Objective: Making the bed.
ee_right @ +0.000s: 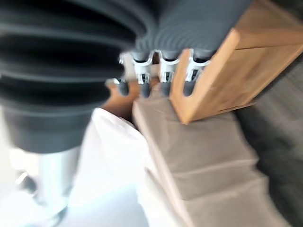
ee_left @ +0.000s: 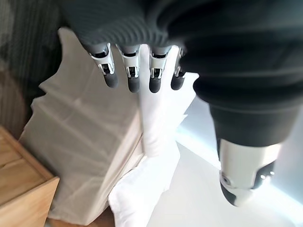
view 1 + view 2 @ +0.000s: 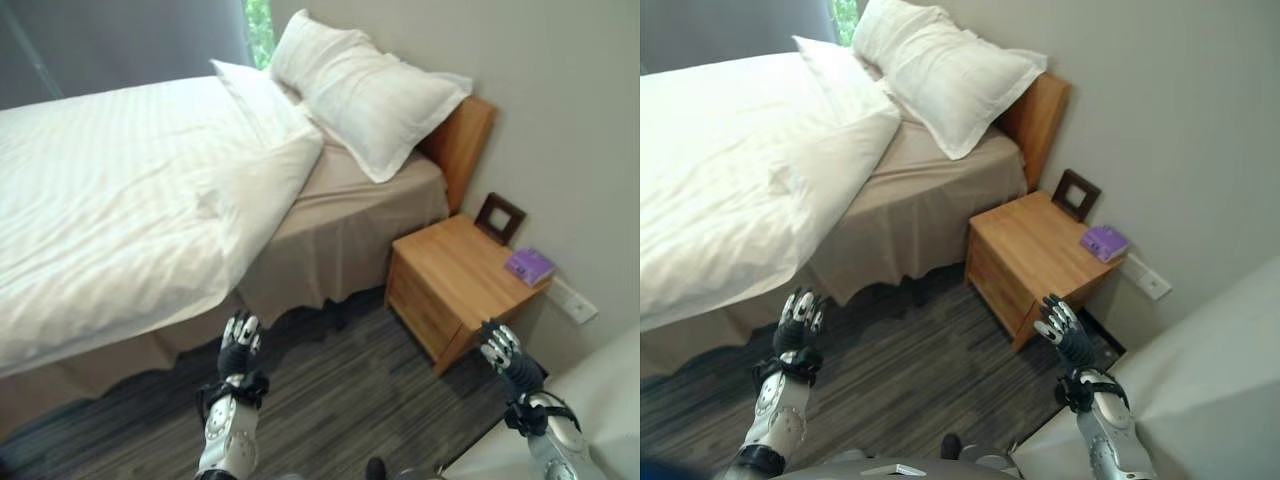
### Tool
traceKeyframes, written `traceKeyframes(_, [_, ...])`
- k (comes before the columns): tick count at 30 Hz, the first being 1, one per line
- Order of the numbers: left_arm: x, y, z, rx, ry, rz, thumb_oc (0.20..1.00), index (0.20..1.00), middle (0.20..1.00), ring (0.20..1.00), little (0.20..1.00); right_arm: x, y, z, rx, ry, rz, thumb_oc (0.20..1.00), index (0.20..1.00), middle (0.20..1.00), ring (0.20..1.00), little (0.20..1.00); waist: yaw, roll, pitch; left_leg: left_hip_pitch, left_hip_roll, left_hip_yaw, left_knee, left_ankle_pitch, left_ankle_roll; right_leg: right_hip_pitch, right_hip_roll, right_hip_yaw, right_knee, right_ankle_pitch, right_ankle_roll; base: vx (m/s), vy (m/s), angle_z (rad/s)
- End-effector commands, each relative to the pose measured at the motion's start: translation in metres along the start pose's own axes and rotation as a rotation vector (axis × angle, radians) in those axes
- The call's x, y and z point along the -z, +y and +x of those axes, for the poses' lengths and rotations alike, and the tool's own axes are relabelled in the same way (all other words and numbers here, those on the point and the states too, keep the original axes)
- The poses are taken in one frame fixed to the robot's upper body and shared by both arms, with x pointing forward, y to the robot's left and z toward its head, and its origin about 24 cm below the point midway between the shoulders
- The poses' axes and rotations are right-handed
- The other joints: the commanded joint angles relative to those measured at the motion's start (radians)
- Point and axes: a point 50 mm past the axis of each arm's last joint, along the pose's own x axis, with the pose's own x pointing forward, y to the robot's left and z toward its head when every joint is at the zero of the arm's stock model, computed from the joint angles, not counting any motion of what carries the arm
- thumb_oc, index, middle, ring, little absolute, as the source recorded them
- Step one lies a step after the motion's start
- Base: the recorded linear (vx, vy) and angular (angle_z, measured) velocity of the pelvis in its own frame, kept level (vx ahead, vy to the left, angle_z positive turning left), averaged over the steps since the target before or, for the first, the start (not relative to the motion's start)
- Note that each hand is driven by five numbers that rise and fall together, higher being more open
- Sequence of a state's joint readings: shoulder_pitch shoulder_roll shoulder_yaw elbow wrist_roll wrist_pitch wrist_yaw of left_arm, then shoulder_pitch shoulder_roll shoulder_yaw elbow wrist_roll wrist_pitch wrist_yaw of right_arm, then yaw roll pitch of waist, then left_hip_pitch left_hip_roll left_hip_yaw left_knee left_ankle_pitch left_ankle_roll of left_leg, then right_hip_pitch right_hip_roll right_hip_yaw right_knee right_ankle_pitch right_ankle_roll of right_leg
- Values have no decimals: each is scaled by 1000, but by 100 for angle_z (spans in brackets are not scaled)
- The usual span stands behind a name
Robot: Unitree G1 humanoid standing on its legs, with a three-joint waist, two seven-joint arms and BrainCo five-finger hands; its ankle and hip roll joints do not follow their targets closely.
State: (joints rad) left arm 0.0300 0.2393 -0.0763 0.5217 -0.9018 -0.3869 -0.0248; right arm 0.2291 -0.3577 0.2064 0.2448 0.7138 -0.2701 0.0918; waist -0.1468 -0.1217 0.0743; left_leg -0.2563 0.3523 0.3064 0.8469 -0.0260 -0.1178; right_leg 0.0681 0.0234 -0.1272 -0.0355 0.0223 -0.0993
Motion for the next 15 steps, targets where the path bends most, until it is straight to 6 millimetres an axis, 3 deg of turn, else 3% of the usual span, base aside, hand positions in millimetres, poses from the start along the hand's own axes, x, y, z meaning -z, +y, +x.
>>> traceKeyframes(1, [-28,-25,17,124,-114,-5,1000,1000,1000,1000,1000,-54,-26,10,36,-183,-82,1000,1000,1000,1000,1000,-9,22,57,166,29,93,-330,210,-43,-1,-48,-9,-9,-10,118,210,36,14])
traceKeyframes(2, [-29,-24,17,123,-119,16,1000,1000,1000,1000,1000,-55,-28,9,35,-180,-102,1000,1000,1000,1000,1000,-10,26,55,143,15,103,-381,213,-48,8,-52,-6,-8,-16,123,398,96,-3])
traceKeyframes(3, [-32,-21,17,116,-126,35,1000,1000,1000,1000,1000,-53,-30,8,38,-167,-127,1000,1000,1000,1000,1000,-4,34,55,80,-31,71,-470,227,-41,28,-53,7,1,-38,125,282,87,-7])
traceKeyframes(4, [-32,-21,17,115,-126,35,1000,1000,1000,1000,1000,-53,-30,8,38,-167,-127,1000,1000,1000,1000,1000,-5,34,55,80,-32,70,-471,227,-41,29,-54,6,1,-39,125,314,95,-7])
traceKeyframes(7, [-33,-14,15,90,-135,38,1000,1000,1000,1000,1000,-47,-33,5,49,-144,-123,1000,1000,1000,1000,1000,6,48,49,56,-79,42,-646,259,-35,86,-51,29,5,-79,136,329,95,-18])
traceKeyframes(11, [-34,-12,14,88,-143,46,1000,1000,1000,1000,1000,-47,-34,3,43,-135,-163,1000,1000,1000,1000,1000,15,45,42,59,-96,30,-648,276,-36,113,-62,44,3,-89,144,261,90,-11])
traceKeyframes(13, [-36,-11,14,82,-149,55,1000,1000,1000,1000,1000,-46,-33,1,50,-136,-160,1000,1000,1000,1000,1000,16,39,29,78,-102,35,-655,249,-27,126,-76,47,4,-96,155,280,174,-28])
traceKeyframes(14, [-42,-11,15,86,-168,86,1000,1000,1000,1000,1000,-46,-31,4,45,-139,-161,1000,1000,1000,1000,1000,17,35,25,102,-116,57,-677,191,0,126,-101,55,18,-98,175,222,174,-25])
traceKeyframes(15, [-42,-11,15,86,-169,86,1000,1000,1000,1000,1000,-46,-31,4,45,-139,-161,1000,1000,1000,1000,1000,19,36,23,101,-115,59,-681,194,0,122,-100,57,18,-96,174,204,209,-4])
